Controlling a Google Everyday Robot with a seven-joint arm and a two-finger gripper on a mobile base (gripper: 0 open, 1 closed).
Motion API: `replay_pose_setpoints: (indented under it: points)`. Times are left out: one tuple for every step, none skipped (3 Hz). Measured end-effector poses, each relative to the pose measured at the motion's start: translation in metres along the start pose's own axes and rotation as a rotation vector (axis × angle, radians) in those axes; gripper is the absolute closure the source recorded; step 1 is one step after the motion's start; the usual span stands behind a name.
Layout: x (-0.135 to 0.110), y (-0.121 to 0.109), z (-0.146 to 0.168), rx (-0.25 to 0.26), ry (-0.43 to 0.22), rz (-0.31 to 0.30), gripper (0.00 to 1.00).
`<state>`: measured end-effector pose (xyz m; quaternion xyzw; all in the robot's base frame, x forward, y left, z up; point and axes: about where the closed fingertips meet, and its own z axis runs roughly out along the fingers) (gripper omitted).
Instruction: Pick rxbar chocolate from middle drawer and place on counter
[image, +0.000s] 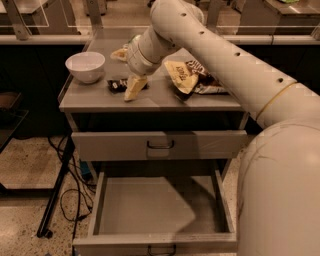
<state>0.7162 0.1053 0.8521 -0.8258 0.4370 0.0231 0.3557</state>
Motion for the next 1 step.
replay_pose_setpoints:
  points:
    - [0.0, 0.0, 0.0, 0.0, 0.0, 0.0, 0.0]
